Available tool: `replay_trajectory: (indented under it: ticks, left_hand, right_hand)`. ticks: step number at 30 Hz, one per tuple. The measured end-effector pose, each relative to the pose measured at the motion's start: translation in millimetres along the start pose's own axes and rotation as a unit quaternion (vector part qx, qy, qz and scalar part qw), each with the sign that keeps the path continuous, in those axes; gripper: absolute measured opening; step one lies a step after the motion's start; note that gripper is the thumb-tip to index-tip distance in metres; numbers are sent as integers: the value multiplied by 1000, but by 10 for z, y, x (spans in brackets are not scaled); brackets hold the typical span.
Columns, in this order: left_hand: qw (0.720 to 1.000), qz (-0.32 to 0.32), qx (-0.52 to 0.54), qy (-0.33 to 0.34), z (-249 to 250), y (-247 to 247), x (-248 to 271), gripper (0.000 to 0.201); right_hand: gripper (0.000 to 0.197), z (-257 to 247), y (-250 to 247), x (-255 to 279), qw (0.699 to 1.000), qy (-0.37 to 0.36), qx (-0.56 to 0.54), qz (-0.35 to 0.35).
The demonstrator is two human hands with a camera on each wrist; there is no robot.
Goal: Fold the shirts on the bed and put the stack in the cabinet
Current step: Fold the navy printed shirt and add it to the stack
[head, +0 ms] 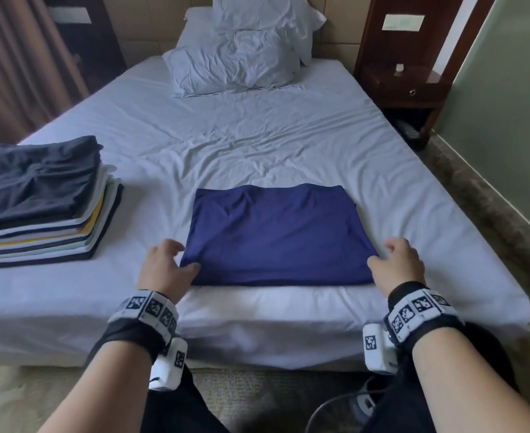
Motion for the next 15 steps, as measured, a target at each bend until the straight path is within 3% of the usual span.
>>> replay_trajectory:
  ticks: [1, 3, 6, 9, 15]
  left_hand:
    - [998, -7, -6, 61, 106, 40, 5, 51]
    - [981, -84, -67, 162, 279, 256, 4, 81]
    - [931, -220, -252, 147, 282, 652, 6, 110]
    - [917, -251, -293, 100, 219, 742, -9, 109]
    - [922, -249, -271, 122, 186, 655, -140, 97]
  right_hand:
    - [52, -147, 18, 39, 997, -56, 45, -8]
    - [75, -366, 189, 85, 974, -157, 140, -85]
    - [93, -247, 538, 87, 915, -133, 295, -241]
    - [102, -42, 670, 62, 890, -104, 355, -266]
    - [89, -141, 587, -35, 913, -122, 324, -217]
Point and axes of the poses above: each hand's wrist, its own x-axis away from the middle knuckle, its own y-axis out of the palm, z = x × y, the point moved 6 cm from there along -x, towards the middle knuckle, and after that the axes turned 10 degrees about -z, right-handed, at the moved point
